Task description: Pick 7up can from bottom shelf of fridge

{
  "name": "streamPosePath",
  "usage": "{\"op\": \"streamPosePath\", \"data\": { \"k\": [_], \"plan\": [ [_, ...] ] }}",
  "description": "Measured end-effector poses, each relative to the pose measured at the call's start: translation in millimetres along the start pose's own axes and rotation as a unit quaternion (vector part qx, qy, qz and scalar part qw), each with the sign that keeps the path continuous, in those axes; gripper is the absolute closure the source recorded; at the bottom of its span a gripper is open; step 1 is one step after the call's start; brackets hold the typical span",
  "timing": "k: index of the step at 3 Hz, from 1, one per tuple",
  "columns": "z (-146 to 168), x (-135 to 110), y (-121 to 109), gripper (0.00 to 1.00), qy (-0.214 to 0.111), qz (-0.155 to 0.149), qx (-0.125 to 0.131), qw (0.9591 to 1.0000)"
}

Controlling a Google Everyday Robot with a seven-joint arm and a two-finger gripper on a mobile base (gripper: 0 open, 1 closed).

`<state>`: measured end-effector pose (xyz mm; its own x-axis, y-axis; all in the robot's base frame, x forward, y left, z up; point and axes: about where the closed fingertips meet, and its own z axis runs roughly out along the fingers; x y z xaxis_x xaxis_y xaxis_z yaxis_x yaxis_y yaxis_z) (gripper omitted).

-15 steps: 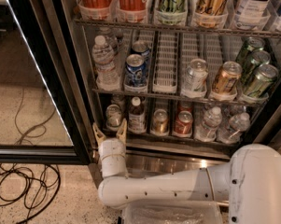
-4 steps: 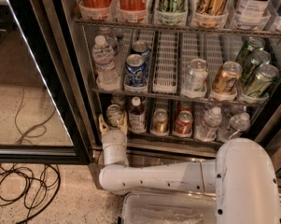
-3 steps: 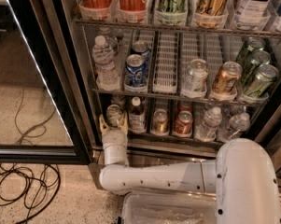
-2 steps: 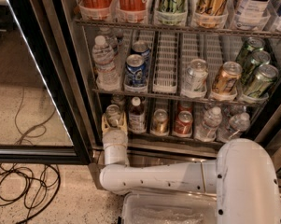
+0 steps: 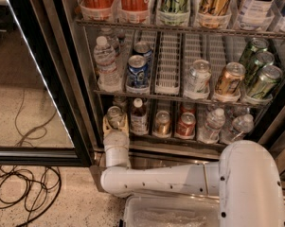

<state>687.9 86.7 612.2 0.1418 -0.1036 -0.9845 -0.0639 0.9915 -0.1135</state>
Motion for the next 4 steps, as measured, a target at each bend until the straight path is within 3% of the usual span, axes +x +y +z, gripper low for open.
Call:
{"op": "streamPosePath", "data": {
  "k": [1, 2, 3, 4],
  "plan": [
    [-1.8, -11.4, -6.1, 1.00, -0.014, 0.012, 0.003, 0.9998],
    [-20.0, -37.9, -17.9, 1.00, -0.052, 0.033, 0.007, 0.9981],
    [-42.5, -53.9, -19.6, 1.00, -0.073, 0.045, -0.009, 0.9963],
    [-58.8, -62.8, -19.0, 1.00, -0.070, 0.055, -0.034, 0.9955]
  ]
}}
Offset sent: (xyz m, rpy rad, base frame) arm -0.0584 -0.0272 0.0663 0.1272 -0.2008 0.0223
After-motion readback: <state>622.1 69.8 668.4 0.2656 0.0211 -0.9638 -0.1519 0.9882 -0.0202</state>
